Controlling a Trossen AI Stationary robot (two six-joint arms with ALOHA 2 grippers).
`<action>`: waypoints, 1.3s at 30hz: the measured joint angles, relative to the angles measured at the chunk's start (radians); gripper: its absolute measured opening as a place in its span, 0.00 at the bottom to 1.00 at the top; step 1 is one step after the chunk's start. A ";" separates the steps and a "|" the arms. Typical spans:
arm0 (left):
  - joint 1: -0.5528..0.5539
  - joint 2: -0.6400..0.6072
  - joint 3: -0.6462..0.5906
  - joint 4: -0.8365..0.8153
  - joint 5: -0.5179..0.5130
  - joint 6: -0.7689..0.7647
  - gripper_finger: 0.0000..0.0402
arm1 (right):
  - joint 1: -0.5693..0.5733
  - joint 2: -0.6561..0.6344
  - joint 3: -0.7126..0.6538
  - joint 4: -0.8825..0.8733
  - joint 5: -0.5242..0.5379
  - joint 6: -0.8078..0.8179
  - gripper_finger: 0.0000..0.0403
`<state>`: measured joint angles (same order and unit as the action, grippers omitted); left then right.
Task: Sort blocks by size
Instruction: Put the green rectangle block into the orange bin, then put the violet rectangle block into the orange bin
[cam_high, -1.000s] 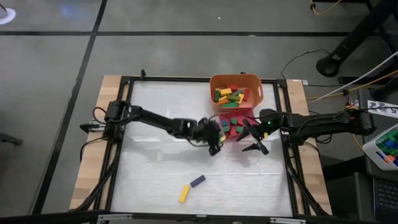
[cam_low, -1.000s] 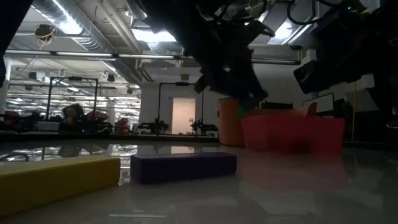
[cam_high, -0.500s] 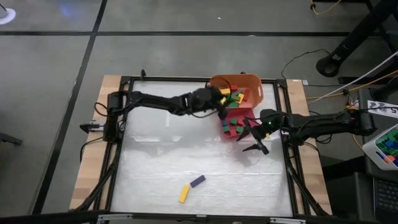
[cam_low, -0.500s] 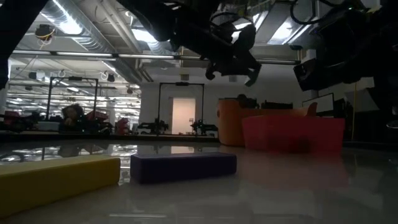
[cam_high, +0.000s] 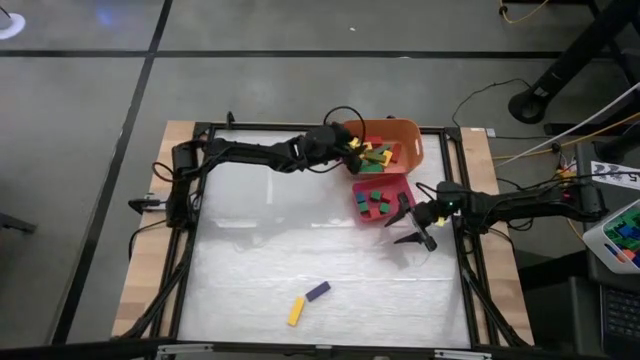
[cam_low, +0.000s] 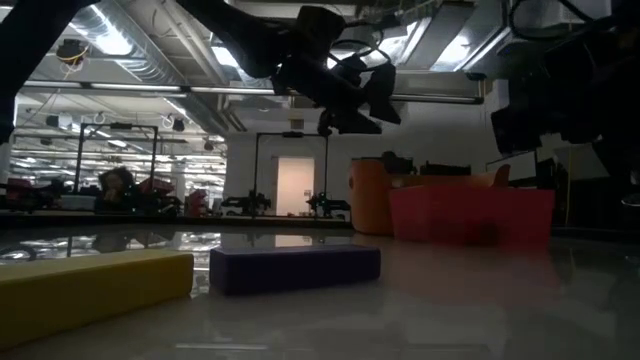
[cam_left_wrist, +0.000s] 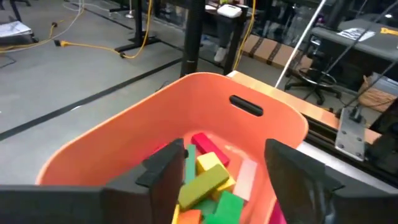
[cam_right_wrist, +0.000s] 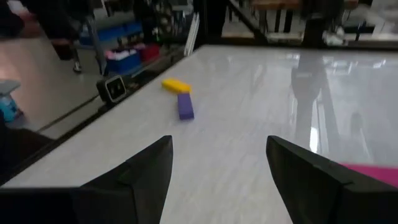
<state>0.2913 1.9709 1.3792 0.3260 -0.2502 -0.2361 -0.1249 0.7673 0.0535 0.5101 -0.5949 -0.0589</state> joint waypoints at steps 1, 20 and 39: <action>0.001 0.000 0.000 -0.001 0.001 -0.006 0.53 | 0.000 0.000 -0.006 0.025 0.000 0.000 0.64; -0.374 -0.125 0.001 -0.541 0.268 -0.183 0.57 | 0.000 -0.064 -0.044 0.130 -0.068 -0.023 0.64; -0.802 0.018 0.001 -0.589 -0.118 -0.546 0.57 | 0.000 -0.231 -0.045 -0.048 0.310 0.027 0.64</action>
<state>-0.5108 1.9888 1.3800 -0.2628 -0.3680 -0.7818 -0.1249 0.5362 0.0082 0.4618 -0.2847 -0.0315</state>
